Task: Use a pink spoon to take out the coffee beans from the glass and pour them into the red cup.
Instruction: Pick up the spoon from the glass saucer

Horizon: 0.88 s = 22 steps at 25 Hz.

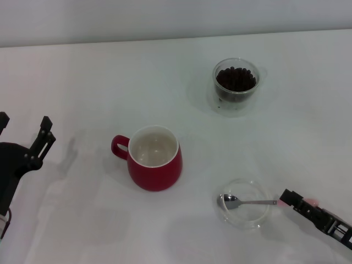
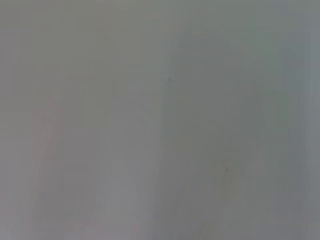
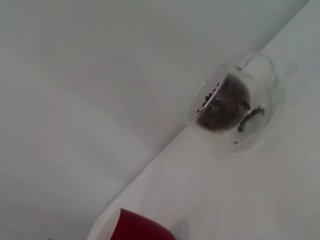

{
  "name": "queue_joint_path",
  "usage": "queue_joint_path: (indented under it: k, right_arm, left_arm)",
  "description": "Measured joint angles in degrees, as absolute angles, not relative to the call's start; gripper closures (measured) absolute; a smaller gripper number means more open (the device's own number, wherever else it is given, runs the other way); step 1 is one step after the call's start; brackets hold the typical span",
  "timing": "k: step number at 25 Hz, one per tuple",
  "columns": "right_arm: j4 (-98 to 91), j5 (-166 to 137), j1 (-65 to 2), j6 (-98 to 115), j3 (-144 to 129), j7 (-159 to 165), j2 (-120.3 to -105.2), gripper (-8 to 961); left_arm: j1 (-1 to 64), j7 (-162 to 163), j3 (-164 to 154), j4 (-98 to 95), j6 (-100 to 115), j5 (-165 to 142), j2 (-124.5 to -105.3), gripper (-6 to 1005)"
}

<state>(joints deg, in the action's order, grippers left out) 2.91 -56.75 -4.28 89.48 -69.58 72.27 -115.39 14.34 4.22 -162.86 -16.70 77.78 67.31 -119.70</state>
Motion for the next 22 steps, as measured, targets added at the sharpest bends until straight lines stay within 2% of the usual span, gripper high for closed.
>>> queue_joint_path:
  k: [20, 22]
  right_arm:
    - [2.9, -56.8, -4.3, 89.2, -70.5, 73.5, -115.33, 601]
    - [2.9, -56.8, -4.1, 89.4, -70.5, 73.5, -115.31, 603]
  left_arm:
    - [14.3, 4.2, -162.9, -16.7, 78.0, 67.3, -119.62, 125]
    - [14.3, 4.2, -162.9, -16.7, 78.0, 67.3, -119.62, 126]
